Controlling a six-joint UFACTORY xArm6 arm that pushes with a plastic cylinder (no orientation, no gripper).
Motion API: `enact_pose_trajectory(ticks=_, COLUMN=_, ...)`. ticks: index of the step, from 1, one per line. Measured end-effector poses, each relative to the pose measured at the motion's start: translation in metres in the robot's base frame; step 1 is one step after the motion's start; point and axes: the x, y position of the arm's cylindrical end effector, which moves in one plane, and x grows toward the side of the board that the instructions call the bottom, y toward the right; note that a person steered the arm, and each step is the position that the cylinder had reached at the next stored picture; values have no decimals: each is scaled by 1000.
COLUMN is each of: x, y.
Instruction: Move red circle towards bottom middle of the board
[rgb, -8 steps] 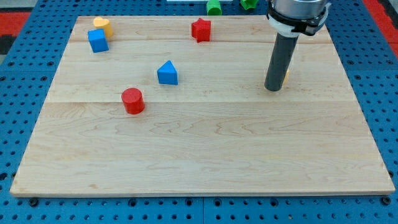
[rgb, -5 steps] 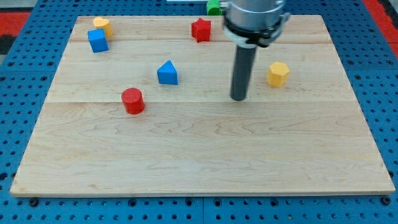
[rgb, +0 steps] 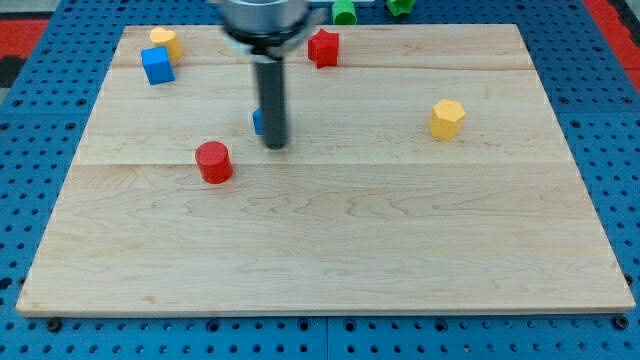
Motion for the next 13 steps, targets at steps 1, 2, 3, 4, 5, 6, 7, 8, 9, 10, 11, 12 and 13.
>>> enact_pose_trajectory(ticks=1, x=31, y=-64)
enact_pose_trajectory(ticks=2, x=76, y=-88)
enact_pose_trajectory(ticks=3, x=90, y=-122)
enact_pose_trajectory(ticks=4, x=90, y=-124)
enact_pose_trajectory(ticks=5, x=90, y=-124)
enact_pose_trajectory(ticks=6, x=90, y=-124)
enact_pose_trajectory(ticks=7, x=86, y=-122)
enact_pose_trajectory(ticks=8, x=79, y=-115)
enact_pose_trajectory(ticks=9, x=78, y=-115)
enact_pose_trajectory(ticks=10, x=73, y=-170)
enact_pose_trajectory(ticks=11, x=71, y=-211)
enact_pose_trajectory(ticks=12, x=120, y=-181)
enact_pose_trajectory(ticks=13, x=129, y=-113)
